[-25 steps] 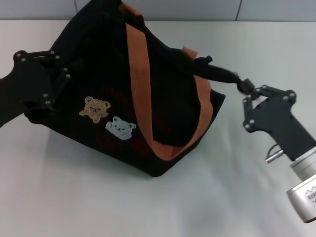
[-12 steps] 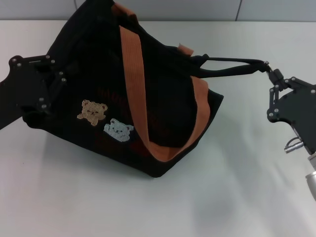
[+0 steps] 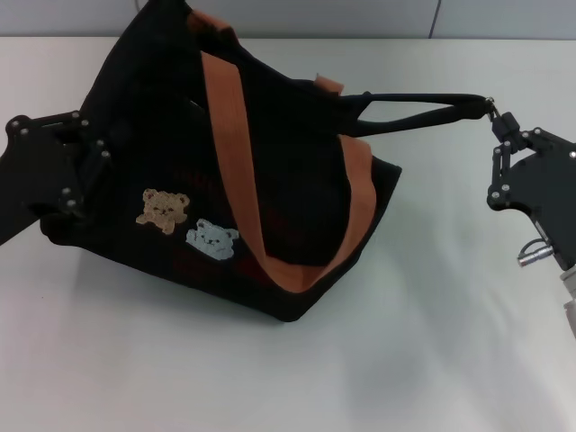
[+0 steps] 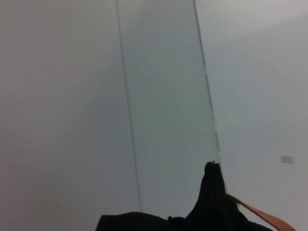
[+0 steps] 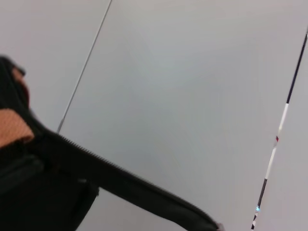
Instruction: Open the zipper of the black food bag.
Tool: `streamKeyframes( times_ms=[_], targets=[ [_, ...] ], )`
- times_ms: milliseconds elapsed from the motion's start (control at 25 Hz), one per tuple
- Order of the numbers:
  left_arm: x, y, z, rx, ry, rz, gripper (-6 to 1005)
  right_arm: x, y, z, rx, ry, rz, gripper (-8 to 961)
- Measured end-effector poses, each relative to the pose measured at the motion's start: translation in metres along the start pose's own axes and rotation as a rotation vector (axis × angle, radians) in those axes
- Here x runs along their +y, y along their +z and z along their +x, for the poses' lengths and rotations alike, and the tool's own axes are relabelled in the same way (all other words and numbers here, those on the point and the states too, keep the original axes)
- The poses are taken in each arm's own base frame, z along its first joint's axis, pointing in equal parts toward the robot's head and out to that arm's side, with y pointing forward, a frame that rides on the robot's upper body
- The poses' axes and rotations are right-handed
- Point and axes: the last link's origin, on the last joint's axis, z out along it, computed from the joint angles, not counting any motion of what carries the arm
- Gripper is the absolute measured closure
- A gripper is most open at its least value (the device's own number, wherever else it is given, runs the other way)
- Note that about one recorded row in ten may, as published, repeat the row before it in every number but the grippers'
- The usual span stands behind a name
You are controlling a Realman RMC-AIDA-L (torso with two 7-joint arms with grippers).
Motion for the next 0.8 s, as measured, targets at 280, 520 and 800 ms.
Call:
streamKeyframes(
  times_ms=[280, 520, 800],
  targets=[
    [-0.005, -0.016, -0.003, 0.051, -0.064, 0.147, 867, -0.015, -0.003, -0.011, -0.096, 0.245, 0.046, 895],
    [-0.009, -0.053, 0.003, 0.166, -0.094, 0.381, 699, -0.034, -0.009, -0.017, -0.172, 0.442, -0.007, 715],
    [-0.004, -0.075, 0.024, 0.196, -0.211, 0.235, 409, -0.048, -0.017, -0.040, -0.238, 0.604, -0.403, 425]
  ],
)
